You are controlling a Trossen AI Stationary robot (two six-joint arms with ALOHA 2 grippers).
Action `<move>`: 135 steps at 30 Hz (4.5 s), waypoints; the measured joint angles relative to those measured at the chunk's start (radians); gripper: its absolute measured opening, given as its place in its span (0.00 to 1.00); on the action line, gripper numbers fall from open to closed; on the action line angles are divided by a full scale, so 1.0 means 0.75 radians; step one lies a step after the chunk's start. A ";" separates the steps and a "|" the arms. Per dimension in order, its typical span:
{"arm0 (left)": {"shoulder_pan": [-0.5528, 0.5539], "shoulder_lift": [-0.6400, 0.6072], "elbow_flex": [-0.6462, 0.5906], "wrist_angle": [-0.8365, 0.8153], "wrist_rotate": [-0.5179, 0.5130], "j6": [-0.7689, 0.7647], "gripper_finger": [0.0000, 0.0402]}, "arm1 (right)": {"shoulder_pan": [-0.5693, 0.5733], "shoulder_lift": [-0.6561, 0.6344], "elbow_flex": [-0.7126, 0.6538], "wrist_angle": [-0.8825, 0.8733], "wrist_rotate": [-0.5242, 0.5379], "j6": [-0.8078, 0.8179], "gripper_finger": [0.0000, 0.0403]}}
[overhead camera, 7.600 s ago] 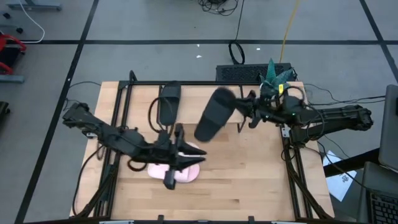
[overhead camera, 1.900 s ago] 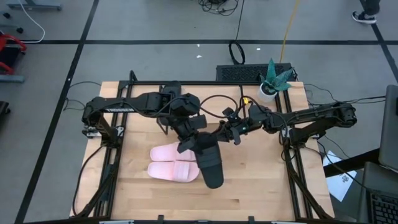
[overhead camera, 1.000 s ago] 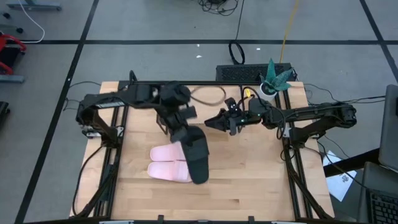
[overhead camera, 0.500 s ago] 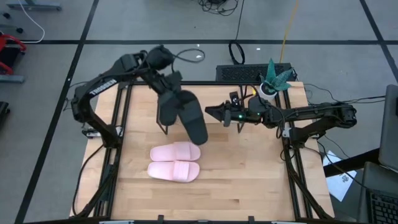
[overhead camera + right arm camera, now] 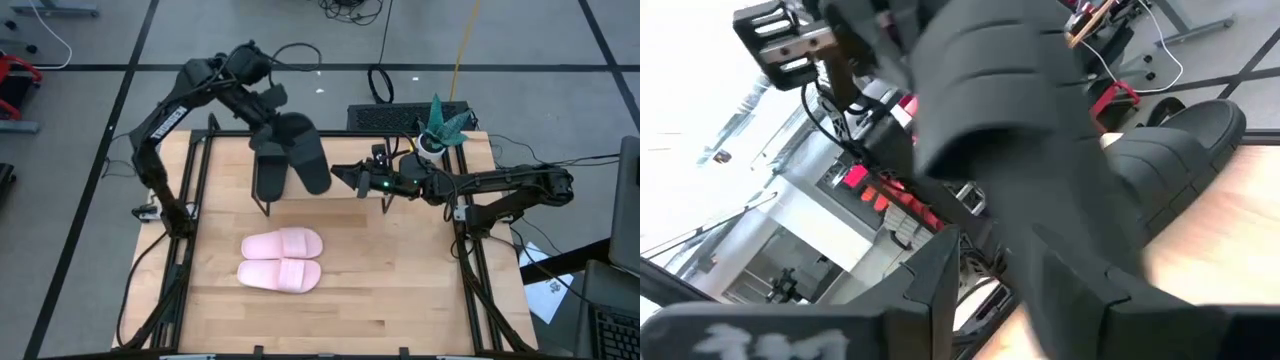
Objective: Pick and place slides into the shelf
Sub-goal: Put the black slide on the shelf
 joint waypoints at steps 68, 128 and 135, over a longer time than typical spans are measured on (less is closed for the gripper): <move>0.074 -0.033 0.140 -0.152 0.044 0.066 0.00 | 0.279 0.475 -0.001 0.608 0.702 0.199 0.39; 0.067 -0.030 0.139 -0.150 0.160 0.032 0.00 | 0.174 0.475 0.001 0.587 0.599 0.180 0.47; 0.064 -0.030 0.139 -0.146 0.168 0.038 0.00 | 0.166 0.475 0.004 0.611 0.550 0.152 0.33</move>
